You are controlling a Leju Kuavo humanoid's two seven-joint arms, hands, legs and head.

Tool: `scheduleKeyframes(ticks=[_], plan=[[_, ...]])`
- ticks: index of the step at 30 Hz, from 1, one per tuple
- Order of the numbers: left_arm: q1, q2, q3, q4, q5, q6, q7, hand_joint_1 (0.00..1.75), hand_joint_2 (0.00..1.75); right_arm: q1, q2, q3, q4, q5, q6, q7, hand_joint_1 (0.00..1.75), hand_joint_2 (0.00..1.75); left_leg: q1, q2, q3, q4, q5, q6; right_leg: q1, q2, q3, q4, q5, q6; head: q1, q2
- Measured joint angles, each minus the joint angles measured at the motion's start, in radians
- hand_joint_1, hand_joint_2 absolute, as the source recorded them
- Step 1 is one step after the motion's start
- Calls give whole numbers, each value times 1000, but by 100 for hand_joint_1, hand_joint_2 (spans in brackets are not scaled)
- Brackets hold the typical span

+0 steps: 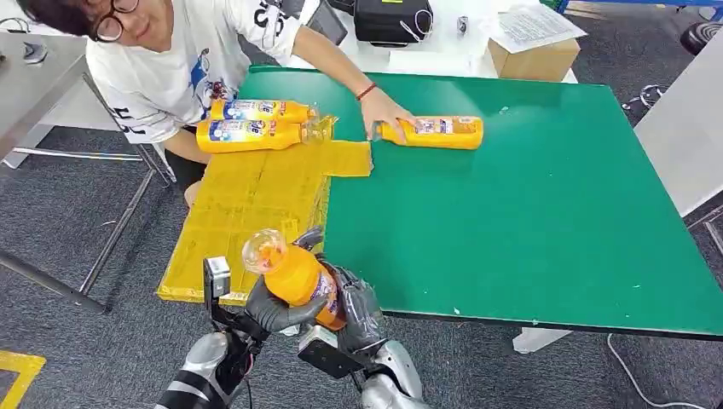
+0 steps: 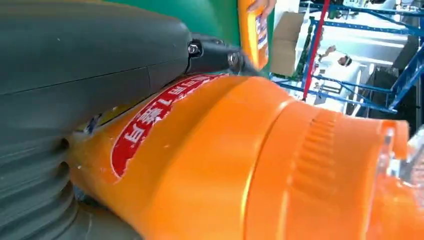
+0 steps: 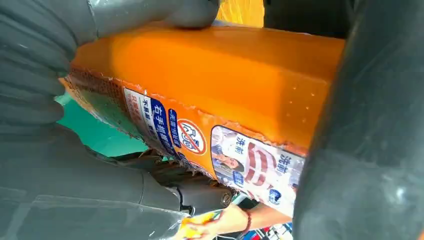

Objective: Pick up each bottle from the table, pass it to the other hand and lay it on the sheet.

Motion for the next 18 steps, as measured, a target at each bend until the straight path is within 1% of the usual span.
scheduleKeyframes(ticks=[18], plan=[[-4, 8, -9, 0, -43, -13, -25, 175, 175, -5, 5, 4, 5, 7, -16, 1, 175, 175, 0, 0, 0, 0, 0, 0, 0, 0, 0, 0, 0, 0, 0, 0]])
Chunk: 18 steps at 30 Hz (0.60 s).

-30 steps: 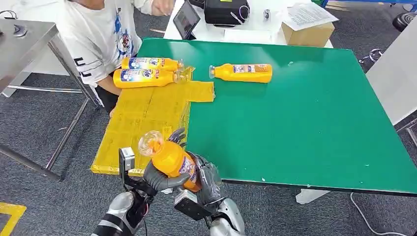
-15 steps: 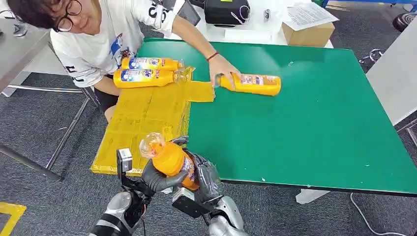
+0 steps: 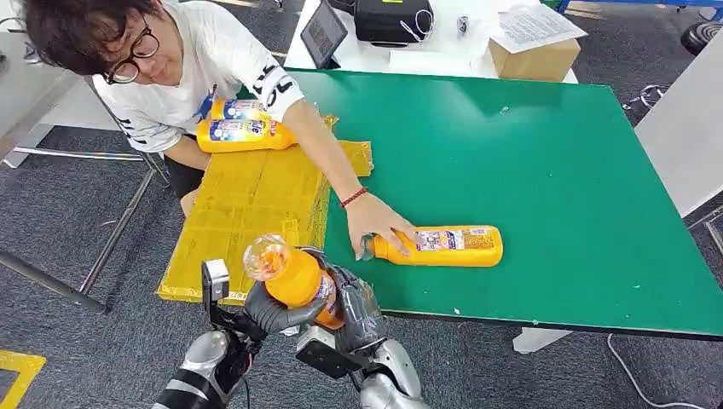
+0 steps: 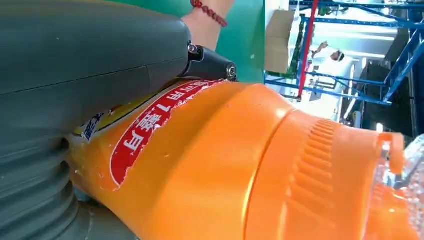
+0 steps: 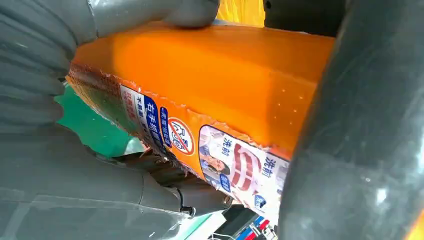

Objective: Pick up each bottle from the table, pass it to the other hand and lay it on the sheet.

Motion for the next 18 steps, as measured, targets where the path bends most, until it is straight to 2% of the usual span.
scheduleKeyframes(ticks=[2, 3, 4, 5, 6, 7, 8, 12, 15, 18], plan=[[0, 0, 0, 0, 2, -2, -2, 175, 175, -1, 0, 1, 1, 2, -6, 3, 175, 175, 0, 0, 0, 0, 0, 0, 0, 0, 0, 0, 0, 0, 0, 0], [0, 0, 0, 0, 5, -5, -3, 175, 175, -2, 0, 1, 2, 3, -11, 5, 166, 175, 0, 0, 0, 0, 0, 0, 0, 0, 0, 0, 0, 0, 0, 0], [-1, 0, 0, -1, 9, -8, -3, 175, 175, -3, 0, 2, 3, 5, -18, 6, 143, 175, 0, 0, 0, 0, 0, 0, 0, 0, 0, 0, 0, 0, 0, 0], [-1, 0, 0, -1, 16, -12, -3, 175, 175, -6, 0, 2, 3, 6, -25, 7, 94, 175, 0, 0, 0, 0, 0, 0, 0, 0, 0, 0, 0, 0, 0, 0], [-1, 0, 0, -3, 25, -14, -3, 175, 175, -8, 0, 2, 4, 9, -28, 9, 2, 175, 0, 0, 0, 0, 0, 0, 0, 0, 0, 0, 0, 0, 0, 0], [-1, 0, 0, -8, 29, -16, -2, 175, 175, -11, 0, 2, 5, 15, -40, 13, 0, 175, 0, 0, 0, 0, 0, 0, 0, 0, 0, 0, 0, 0, 0, 0], [-2, 0, 0, -13, 36, -16, 1, 175, 175, -15, 0, 2, 6, 20, -46, 16, 0, 0, 0, 0, 0, 0, 0, 0, 0, 0, 0, 0, 0, 0, 0, 0], [-3, 0, 0, -43, 19, 45, 0, 175, 175, -33, 4, -1, 7, -17, -24, 25, 0, 0, 0, 0, 0, 0, 0, 0, 0, 0, 0, 0, 0, 0, 0, 0], [6, -5, 4, -90, -125, 205, -46, 175, 175, -43, 8, -23, -21, -155, 135, 22, 0, 0, 0, 0, 0, 0, 0, 0, 0, 0, 0, 0, 0, 0, 0, 0], [-1, -15, 26, -139, -217, 351, -92, 175, 175, -40, 8, -45, -79, -250, 239, 13, 0, 0, 0, -1, 0, 0, 0, 0, 0, 0, 0, 0, 0, 0, 0, 0]])
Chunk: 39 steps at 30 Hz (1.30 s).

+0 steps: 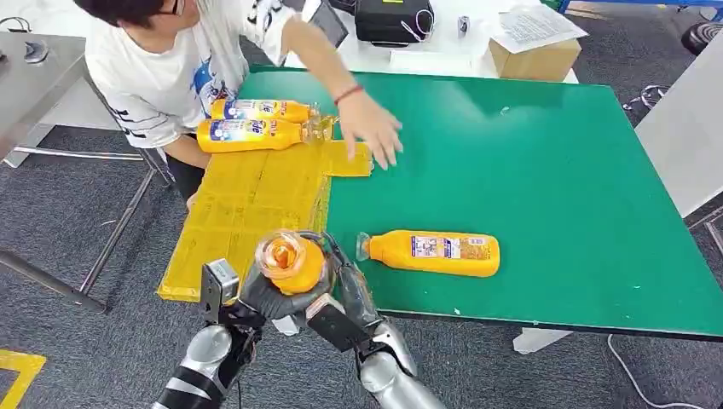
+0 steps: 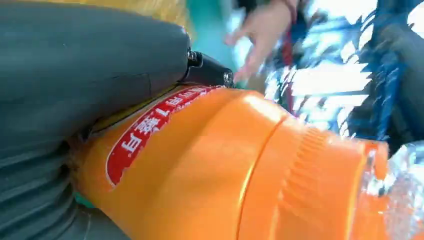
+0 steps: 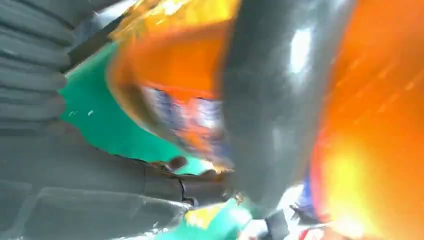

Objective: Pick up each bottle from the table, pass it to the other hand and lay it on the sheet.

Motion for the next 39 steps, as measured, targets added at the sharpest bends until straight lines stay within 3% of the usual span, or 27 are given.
scheduleKeyframes(ticks=[5, 15, 20, 22, 32, 39], plan=[[-66, -13, 92, -60, -167, 281, -67, 175, 175, 21, -10, -26, -154, -57, 39, -12, 0, 0, 0, 1, 0, 0, 0, 0, 0, 0, 0, 0, 0, 0, 0, 0], [-184, -13, 212, -23, -549, 611, -99, 175, 175, 94, -27, -38, -498, -157, -16, -69, 0, 0, 0, 1, 0, 0, 0, 0, 0, 0, 0, 0, 0, 0, 0, 0], [-263, 11, 213, 112, -935, 737, 6, 175, 175, 106, -39, -23, -638, -191, -121, -72, 0, 0, 0, 0, 0, 0, 1, 0, 0, 0, 0, 0, 0, 0, 0, 0], [-305, 29, 207, 205, -1075, 749, 58, 175, 175, 104, -48, -3, -695, -194, -175, -73, 0, 0, 0, 1, 1, 0, 1, 0, 0, 0, 0, 0, 1, 0, 0, 0], [-408, 72, 170, 461, -1273, 731, 143, 175, 175, 100, -87, 59, -817, -164, -266, -73, 0, 0, 0, 3, 0, 0, 1, -1, 0, 1, -2, 0, 2, -3, 0, 0], [-467, 111, 117, 652, -1348, 544, 136, 175, 175, 99, -110, 75, -832, -179, -220, -73, 0, 0, 0, 3, 0, 0, 1, 0, 0, 1, -1, 0, 2, -3, 0, 0]])
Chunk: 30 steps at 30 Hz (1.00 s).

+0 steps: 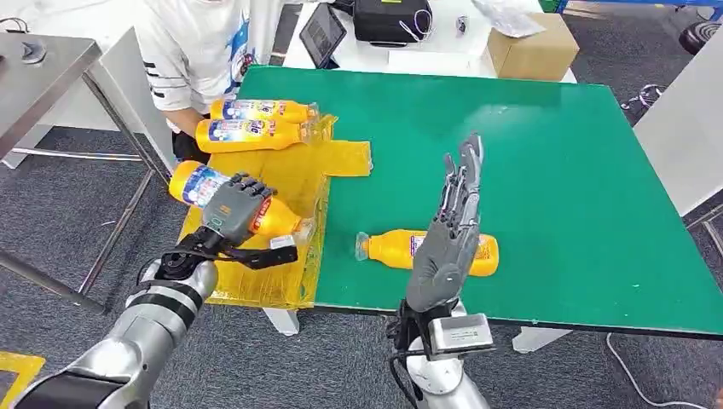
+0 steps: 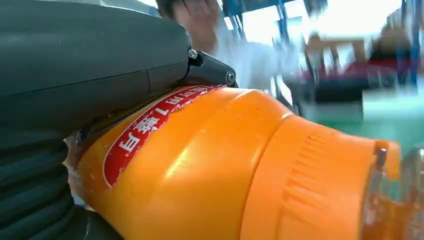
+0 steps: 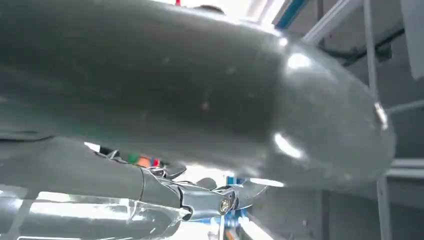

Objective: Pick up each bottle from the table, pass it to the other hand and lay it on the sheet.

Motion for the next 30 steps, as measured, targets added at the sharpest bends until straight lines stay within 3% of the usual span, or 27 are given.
scheduleKeyframes(ticks=[12, 13, 14, 15, 16, 30], plan=[[-17, 51, -32, 116, -23, -123, 16, 175, 175, 0, -3, -3, 39, 9, 73, 0, 0, 0, 0, 0, 0, 0, 0, 0, 0, 0, 0, 0, 0, 0, 0, 0], [-19, 51, -33, 123, -15, -134, 15, 152, 175, 0, -3, -3, 47, 12, 78, 0, 0, 0, 0, 0, 0, 0, 0, 0, 0, 0, 1, 0, 0, 0, 0, 0], [-19, 51, -33, 128, -7, -145, 11, 89, 175, 0, -3, -3, 53, 12, 84, 0, 0, 0, 0, 0, 0, 0, 0, 0, 0, 0, 1, 0, 0, 0, 0, 0], [-19, 51, -33, 131, 1, -155, 9, 2, 175, 0, -3, -3, 59, 12, 91, 0, 0, 0, 0, 0, 0, 0, 0, 0, 0, 0, 1, 0, 0, 0, 0, 0], [-20, 51, -32, 133, 12, -169, 6, 0, 0, 0, -2, -4, 65, 12, 95, 0, 0, 0, 0, -1, 0, 0, 0, 0, 0, 0, 1, 0, 0, 0, 0, 0], [-16, 51, 46, 141, 204, -410, -104, 0, 0, 1, 13, -14, 134, -7, 155, 0, 0, 0, 0, -1, 6, 0, 0, 0, 0, -1, 7, 0, 0, 0, 0, 0]])
